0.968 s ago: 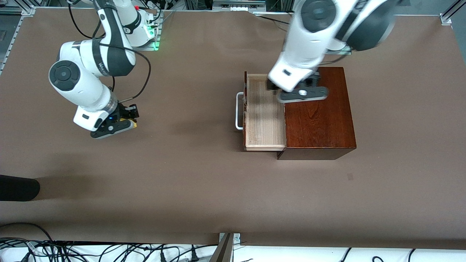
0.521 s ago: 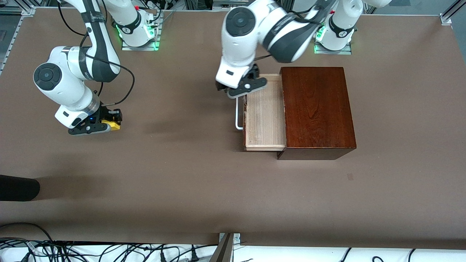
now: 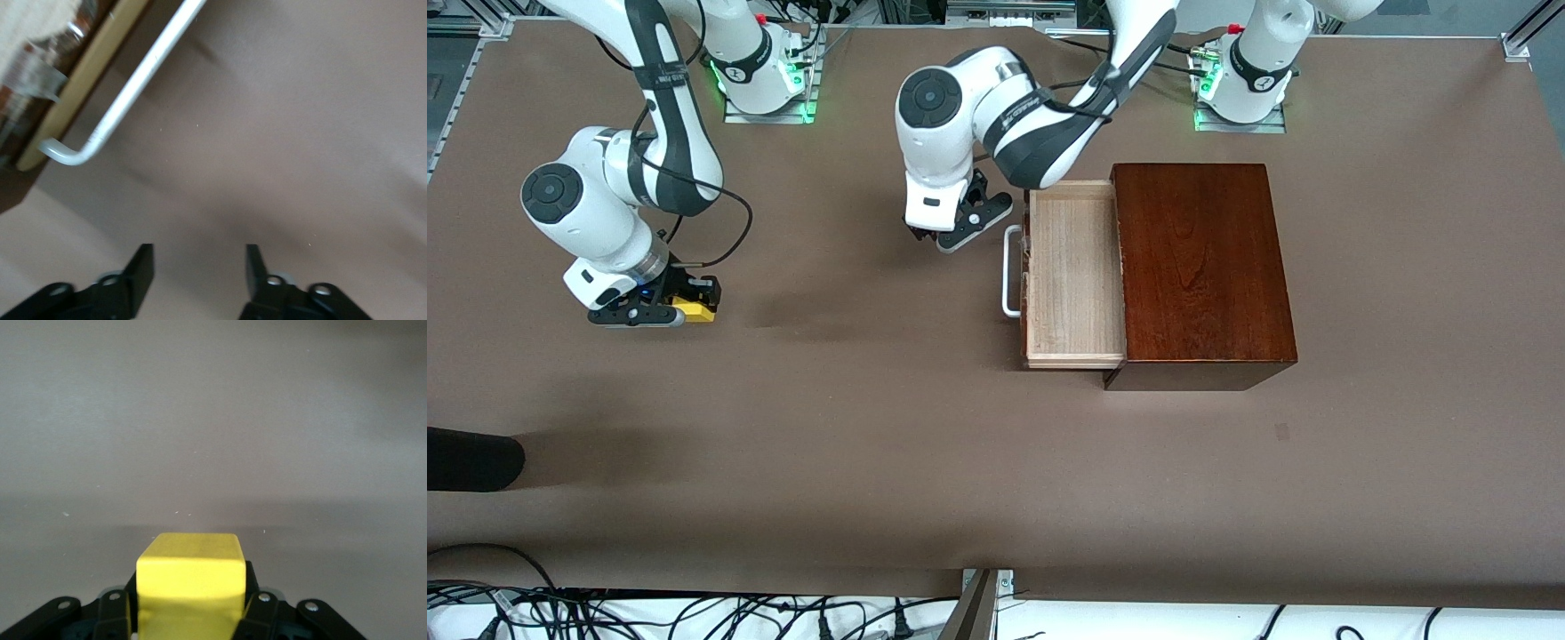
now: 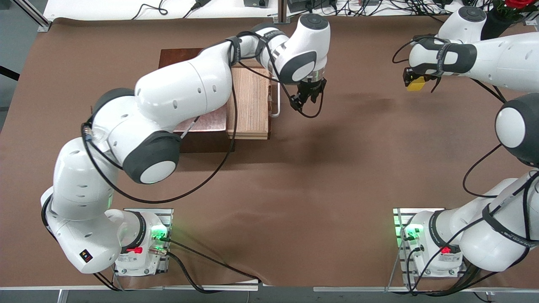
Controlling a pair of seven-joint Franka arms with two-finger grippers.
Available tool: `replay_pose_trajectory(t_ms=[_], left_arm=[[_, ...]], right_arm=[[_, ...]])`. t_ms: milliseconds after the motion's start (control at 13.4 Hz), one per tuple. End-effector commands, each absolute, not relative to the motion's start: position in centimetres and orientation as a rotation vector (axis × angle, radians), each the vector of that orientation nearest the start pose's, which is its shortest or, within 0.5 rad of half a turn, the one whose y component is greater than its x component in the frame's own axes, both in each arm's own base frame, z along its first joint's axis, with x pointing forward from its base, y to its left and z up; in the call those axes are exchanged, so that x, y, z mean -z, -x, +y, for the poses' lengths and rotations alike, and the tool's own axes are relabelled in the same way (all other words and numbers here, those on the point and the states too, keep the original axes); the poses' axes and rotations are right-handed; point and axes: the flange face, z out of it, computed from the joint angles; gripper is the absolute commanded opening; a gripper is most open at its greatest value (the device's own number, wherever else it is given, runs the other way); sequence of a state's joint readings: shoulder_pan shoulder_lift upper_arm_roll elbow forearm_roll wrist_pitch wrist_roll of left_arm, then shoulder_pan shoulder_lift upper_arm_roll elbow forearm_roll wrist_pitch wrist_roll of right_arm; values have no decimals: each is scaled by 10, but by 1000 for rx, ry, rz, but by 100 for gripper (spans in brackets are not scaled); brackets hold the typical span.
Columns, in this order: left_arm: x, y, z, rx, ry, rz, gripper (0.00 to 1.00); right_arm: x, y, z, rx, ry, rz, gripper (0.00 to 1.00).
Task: Open drawer, take yellow block, close drawer
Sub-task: 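Push the drawer shut with the left gripper while the right gripper lowers the cube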
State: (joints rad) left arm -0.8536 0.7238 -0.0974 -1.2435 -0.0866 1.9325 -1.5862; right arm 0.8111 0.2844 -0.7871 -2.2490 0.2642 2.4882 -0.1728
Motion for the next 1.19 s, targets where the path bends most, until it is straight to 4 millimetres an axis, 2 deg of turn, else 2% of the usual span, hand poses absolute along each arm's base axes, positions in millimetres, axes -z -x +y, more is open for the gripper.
replay_pose_trajectory(t_ms=[0, 149, 223, 521, 744, 1042, 1117], left_arm=[[-320, -449, -597, -252, 2940, -1082, 0], [-314, -459, -588, -199, 2922, -1087, 0], [-313, -473, -577, -184, 2898, -1122, 0], [-312, -489, -558, -193, 2854, -1173, 0], [-308, -496, -549, -193, 2813, -1227, 0], [-315, -503, -537, -196, 2790, -1222, 0], [-316, -506, -533, -202, 2782, -1228, 0]], right_arm=[[-254, -544, 4, 89, 3130, -22, 2], [-235, -541, 2, 82, 3089, -39, 2], [-228, -541, 0, 79, 3085, -46, 2], [-208, -538, -7, 81, 3097, -27, 2], [-189, -535, -2, 58, 3096, 24, 2], [-179, -534, -1, 41, 3112, 24, 4], [-179, -535, -1, 40, 3111, 24, 50]])
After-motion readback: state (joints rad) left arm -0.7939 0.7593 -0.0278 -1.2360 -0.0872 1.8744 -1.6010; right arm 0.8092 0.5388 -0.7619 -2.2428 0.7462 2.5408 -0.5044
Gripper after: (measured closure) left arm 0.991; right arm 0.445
